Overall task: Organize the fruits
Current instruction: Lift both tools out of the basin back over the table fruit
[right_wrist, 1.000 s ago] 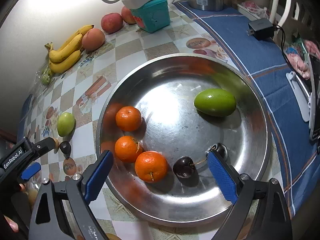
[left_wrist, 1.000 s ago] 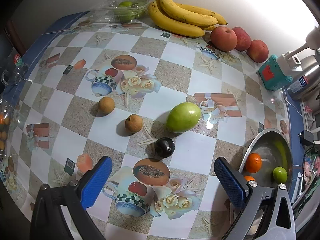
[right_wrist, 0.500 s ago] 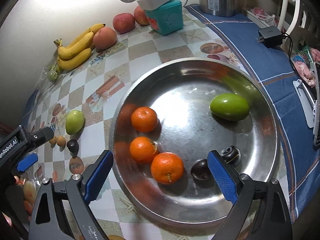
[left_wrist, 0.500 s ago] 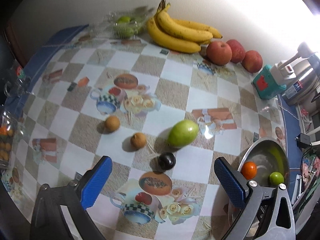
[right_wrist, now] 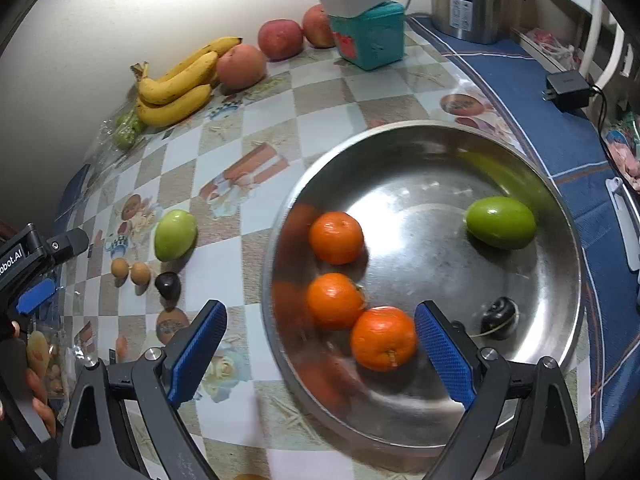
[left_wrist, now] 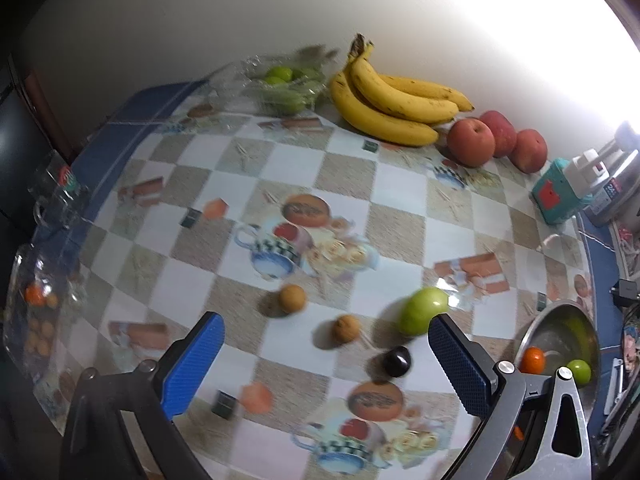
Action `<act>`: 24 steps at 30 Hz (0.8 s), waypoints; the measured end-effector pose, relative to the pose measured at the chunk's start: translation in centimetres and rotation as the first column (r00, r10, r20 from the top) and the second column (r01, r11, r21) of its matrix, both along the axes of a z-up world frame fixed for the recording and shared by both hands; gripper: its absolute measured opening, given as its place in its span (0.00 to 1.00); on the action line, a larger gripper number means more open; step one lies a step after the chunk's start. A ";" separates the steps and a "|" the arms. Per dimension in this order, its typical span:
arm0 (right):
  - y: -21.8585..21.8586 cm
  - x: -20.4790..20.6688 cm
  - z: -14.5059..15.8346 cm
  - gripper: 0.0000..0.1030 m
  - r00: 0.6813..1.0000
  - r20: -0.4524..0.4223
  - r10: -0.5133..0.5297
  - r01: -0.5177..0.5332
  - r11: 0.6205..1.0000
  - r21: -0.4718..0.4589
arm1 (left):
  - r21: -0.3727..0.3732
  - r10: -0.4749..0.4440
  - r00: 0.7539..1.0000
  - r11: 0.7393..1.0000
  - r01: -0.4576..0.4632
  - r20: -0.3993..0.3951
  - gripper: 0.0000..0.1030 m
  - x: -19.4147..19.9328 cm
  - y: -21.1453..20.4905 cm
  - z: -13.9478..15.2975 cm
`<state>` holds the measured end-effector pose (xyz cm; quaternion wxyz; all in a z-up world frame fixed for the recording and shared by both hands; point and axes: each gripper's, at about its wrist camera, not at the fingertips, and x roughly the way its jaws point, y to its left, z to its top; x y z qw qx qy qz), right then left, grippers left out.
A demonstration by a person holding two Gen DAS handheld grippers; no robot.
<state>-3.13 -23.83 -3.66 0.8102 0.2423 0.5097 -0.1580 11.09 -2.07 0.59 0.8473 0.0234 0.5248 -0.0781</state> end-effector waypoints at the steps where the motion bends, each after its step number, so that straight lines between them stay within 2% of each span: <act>1: 0.2 0.2 0.0 0.92 1.000 0.001 0.004 -0.004 1.000 0.002 | 0.006 0.001 1.000 1.000 -0.001 0.004 1.00 0.2 0.4 0.1; 9: 1.6 1.5 0.7 0.92 1.000 0.019 0.018 -0.018 1.000 0.007 | 0.031 0.035 0.999 0.999 -0.035 0.016 1.00 1.9 4.0 0.1; 14: 2.6 2.7 2.0 0.92 0.998 0.056 0.035 -0.035 0.999 0.009 | 0.017 0.059 0.998 0.998 -0.059 -0.004 1.00 2.7 5.5 -0.4; 19: 4.5 4.6 2.8 0.92 0.994 0.073 0.087 -0.087 0.996 0.001 | 0.021 0.054 0.998 0.998 -0.054 -0.018 1.00 3.2 5.9 -0.9; 24: 6.8 6.6 2.2 0.92 0.988 0.051 0.143 -0.143 0.990 0.008 | 0.025 0.048 0.998 0.999 -0.047 -0.047 1.00 3.8 5.8 -1.9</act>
